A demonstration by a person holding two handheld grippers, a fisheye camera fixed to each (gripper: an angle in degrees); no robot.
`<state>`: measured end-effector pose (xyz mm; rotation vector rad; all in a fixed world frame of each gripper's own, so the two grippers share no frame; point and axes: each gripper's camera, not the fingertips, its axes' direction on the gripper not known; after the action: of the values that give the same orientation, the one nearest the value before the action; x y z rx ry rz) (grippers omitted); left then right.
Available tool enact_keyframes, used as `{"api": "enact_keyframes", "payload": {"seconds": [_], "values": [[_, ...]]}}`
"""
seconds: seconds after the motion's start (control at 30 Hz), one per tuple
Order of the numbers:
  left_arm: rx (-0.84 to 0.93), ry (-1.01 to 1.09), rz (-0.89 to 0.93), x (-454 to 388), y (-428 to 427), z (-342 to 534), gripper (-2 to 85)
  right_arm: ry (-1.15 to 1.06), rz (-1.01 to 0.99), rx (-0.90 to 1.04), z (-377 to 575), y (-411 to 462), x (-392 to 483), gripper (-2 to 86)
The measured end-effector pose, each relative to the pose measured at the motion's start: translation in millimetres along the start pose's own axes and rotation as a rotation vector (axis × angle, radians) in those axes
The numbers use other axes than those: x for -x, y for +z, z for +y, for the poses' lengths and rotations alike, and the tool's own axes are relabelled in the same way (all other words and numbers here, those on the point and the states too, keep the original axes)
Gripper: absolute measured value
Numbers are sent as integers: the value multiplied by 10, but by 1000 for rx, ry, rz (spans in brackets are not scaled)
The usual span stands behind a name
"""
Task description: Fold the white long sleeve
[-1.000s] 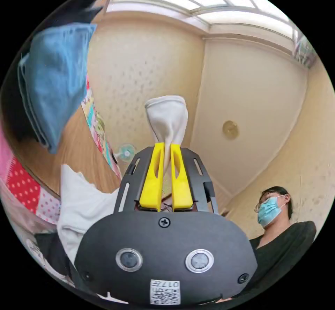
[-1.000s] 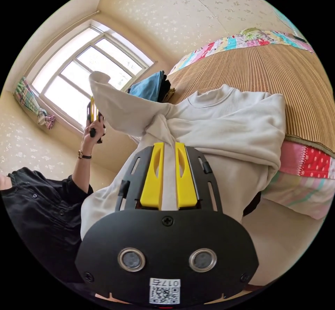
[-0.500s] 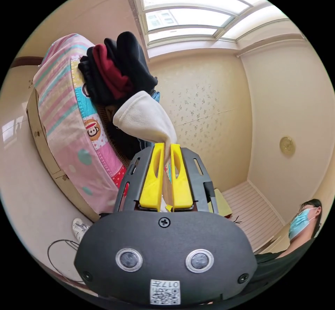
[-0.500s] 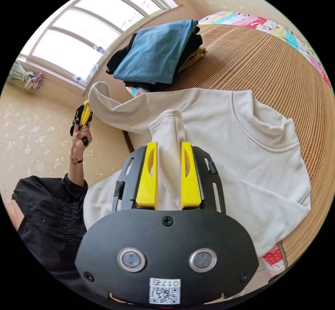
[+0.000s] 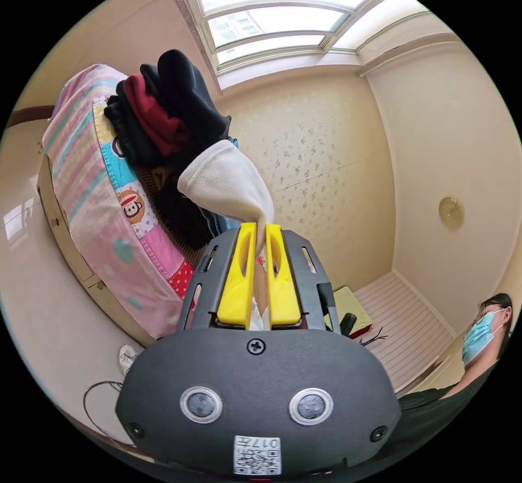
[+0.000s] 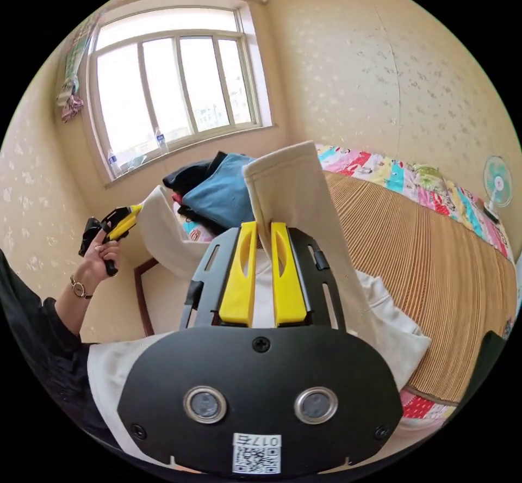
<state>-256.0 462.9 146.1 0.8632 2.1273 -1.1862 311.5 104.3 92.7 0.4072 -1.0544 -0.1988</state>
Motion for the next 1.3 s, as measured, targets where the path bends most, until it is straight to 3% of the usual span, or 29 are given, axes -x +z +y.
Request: {"api": "enact_keyframes", "payload": {"seconds": [0.07,0.13,0.3,0.4,0.53,0.6,0.73,1.0,1.13,1.27,1.3], "values": [[2,15,-14,-84,69,80,39,37,-173,238,187,557,20,50],[-9,41,-45,-209,107,112,39,91,-296,319,357,734,-14,57],[2,236,-65,-998,632,220,39,225,-397,134,641,71,-224,61],[148,424,-1,-1760,1509,650,41,258,-401,37,775,-438,-325,53],[644,746,94,-2691,2934,2132,107,310,-371,12,1052,-851,-397,59],[730,812,122,-2719,3071,2745,108,363,-389,41,1187,-915,-465,63],[862,655,151,-2138,2895,3267,104,489,-413,88,1474,-1090,-663,69],[775,407,-39,-1230,1734,2141,112,636,-345,31,1393,-1642,-1231,77],[997,313,-40,-744,1327,1617,114,619,-310,117,1175,-1931,-1493,101],[1321,56,-307,113,1017,1337,162,703,-273,295,1286,-2154,-1806,139],[1350,-11,-303,252,966,1327,169,730,-294,306,1349,-2170,-1864,143]]}}
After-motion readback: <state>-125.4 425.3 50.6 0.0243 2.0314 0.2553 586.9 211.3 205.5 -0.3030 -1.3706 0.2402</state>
